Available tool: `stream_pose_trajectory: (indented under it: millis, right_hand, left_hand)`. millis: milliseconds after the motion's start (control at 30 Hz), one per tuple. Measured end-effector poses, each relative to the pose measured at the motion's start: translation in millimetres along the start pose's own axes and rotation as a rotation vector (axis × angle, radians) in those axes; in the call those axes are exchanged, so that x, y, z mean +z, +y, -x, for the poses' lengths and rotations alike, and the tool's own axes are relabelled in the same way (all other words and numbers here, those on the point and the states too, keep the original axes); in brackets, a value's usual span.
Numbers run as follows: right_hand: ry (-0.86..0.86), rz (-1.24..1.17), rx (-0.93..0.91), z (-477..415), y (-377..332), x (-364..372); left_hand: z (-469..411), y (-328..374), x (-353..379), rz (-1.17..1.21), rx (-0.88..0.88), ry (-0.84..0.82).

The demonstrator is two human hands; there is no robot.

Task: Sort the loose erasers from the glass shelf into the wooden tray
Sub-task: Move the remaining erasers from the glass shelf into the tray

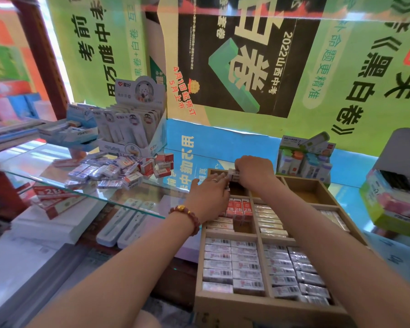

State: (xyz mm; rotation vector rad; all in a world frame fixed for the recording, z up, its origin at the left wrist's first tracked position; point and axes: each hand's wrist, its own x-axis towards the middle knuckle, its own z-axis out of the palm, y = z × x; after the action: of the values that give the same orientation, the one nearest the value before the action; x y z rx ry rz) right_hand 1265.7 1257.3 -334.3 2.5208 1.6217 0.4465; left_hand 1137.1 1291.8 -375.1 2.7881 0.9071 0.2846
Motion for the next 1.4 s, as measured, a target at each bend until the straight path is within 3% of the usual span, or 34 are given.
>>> stream_pose_trajectory:
  millis: [300, 833, 1400]
  right_hand:
    - [0.003, -0.332, -0.113, 2.8, 5.8, 5.1]
    - [0.098, 0.000, -0.134, 4.1, -7.0, 3.3]
    - [0.125, -0.056, -0.131, -0.9, -8.0, 10.9]
  left_hand:
    - [-2.6, -0.5, -2.5, -0.024, 0.017, -0.038]
    - [-3.9, 4.1, -4.7, -0.195, 0.013, 0.077]
    - [-1.8, 2.3, -3.0, -0.126, -0.003, 0.068]
